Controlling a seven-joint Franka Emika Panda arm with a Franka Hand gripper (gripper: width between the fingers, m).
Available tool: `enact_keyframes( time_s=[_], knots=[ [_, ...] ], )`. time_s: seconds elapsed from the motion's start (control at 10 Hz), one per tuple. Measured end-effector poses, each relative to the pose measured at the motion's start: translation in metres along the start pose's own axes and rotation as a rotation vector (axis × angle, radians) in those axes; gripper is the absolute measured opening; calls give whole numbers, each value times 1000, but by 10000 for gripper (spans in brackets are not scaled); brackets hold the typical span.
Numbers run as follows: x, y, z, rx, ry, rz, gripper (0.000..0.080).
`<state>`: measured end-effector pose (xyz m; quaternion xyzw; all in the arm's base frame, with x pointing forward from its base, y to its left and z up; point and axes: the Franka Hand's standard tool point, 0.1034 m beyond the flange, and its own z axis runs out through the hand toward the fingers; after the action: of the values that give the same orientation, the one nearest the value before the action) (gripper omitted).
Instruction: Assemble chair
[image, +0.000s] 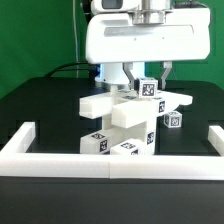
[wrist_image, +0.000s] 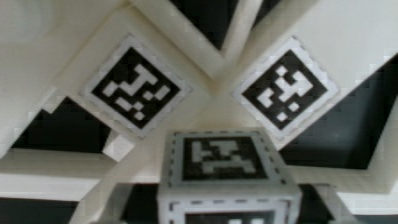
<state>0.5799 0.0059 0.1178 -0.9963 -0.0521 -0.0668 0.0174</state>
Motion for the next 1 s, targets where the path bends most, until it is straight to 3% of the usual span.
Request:
enact_keyframes(
  time_s=[1.0],
  knots=[
    [2,3,0,-11,22,12,287]
  ],
)
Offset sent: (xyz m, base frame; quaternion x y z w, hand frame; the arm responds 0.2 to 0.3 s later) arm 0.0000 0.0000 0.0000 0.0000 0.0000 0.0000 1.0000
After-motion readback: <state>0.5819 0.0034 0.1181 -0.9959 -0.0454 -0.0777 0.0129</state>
